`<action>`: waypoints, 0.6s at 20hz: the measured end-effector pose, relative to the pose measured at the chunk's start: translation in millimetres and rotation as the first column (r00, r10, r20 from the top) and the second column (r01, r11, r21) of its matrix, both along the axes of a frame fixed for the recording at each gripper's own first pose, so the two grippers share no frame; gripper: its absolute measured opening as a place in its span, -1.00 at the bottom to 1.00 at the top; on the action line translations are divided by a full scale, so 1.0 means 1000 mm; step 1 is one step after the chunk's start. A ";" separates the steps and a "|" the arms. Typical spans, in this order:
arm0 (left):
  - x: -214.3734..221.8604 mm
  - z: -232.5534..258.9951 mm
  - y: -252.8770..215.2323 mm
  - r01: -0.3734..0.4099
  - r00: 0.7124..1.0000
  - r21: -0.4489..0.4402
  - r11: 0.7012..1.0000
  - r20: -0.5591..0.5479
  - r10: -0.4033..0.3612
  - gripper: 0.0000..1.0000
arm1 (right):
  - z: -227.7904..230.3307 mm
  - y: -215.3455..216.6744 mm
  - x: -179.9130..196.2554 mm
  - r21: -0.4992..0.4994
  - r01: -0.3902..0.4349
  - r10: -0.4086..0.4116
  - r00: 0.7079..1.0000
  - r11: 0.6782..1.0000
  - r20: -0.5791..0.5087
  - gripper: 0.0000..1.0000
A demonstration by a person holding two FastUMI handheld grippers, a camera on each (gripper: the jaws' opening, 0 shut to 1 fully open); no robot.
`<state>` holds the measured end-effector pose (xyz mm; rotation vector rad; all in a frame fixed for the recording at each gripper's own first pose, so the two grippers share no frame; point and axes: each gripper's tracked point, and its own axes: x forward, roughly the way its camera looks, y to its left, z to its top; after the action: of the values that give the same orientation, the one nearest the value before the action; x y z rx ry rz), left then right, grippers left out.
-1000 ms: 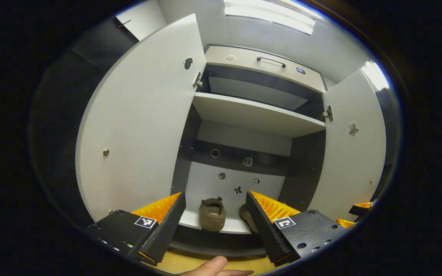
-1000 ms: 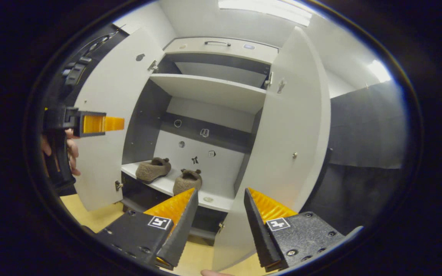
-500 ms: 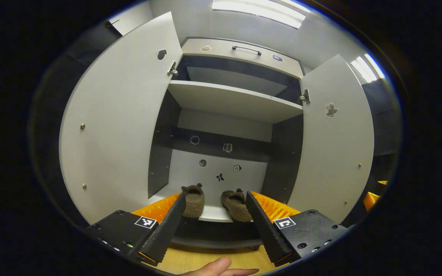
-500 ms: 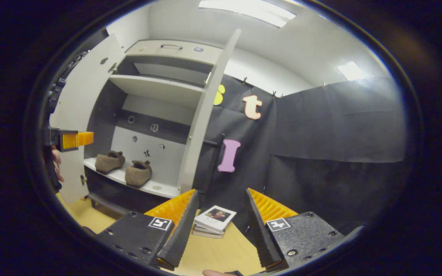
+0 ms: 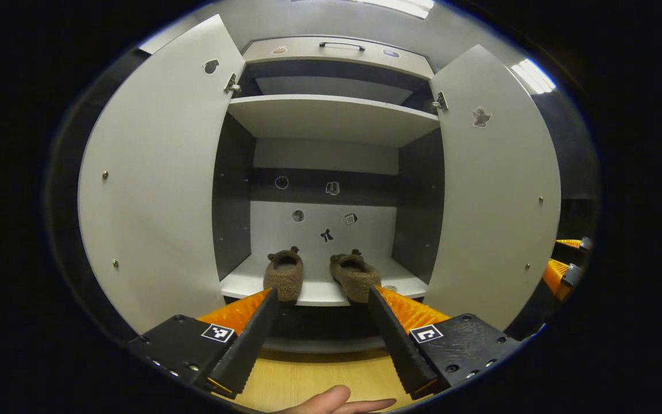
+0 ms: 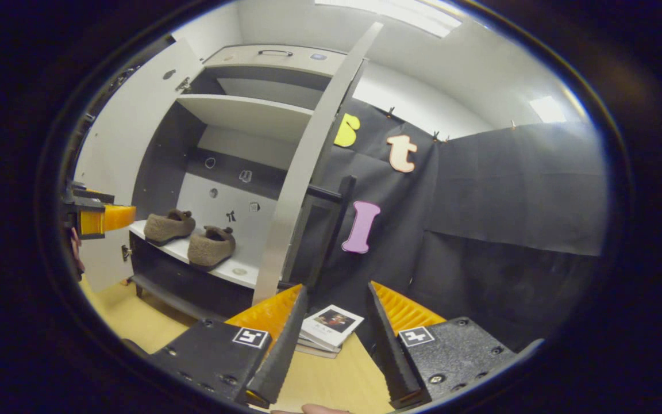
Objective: Grab one shoe with the right hand and put it into the shoe cabinet, grab the other shoe with the left hand and put it into the shoe cabinet; then close the right door with the right hand and the left door with the left hand.
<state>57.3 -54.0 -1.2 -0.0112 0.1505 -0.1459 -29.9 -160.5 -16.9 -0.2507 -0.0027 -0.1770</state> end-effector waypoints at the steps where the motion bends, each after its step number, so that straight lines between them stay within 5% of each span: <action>1: -0.002 -0.003 0.002 0.000 1.000 0.003 1.000 -0.007 0.000 0.90 | 0.001 0.001 -0.001 0.010 -0.011 0.011 1.000 1.000 -0.003 0.38; 8: -0.001 -0.015 0.012 -0.026 0.999 0.020 0.999 -0.044 0.027 0.90 | -0.004 0.015 0.001 0.092 -0.031 0.035 0.998 0.995 -0.045 0.37; 12: -0.004 -0.024 0.016 -0.032 0.997 0.018 0.999 -0.072 0.033 0.91 | 0.001 0.043 0.005 0.033 -0.102 0.103 0.994 0.994 -0.030 0.37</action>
<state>53.1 -37.7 -25.5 -0.0022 0.2234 -0.1116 -25.4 -117.3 -16.3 -0.2217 0.0191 -0.0708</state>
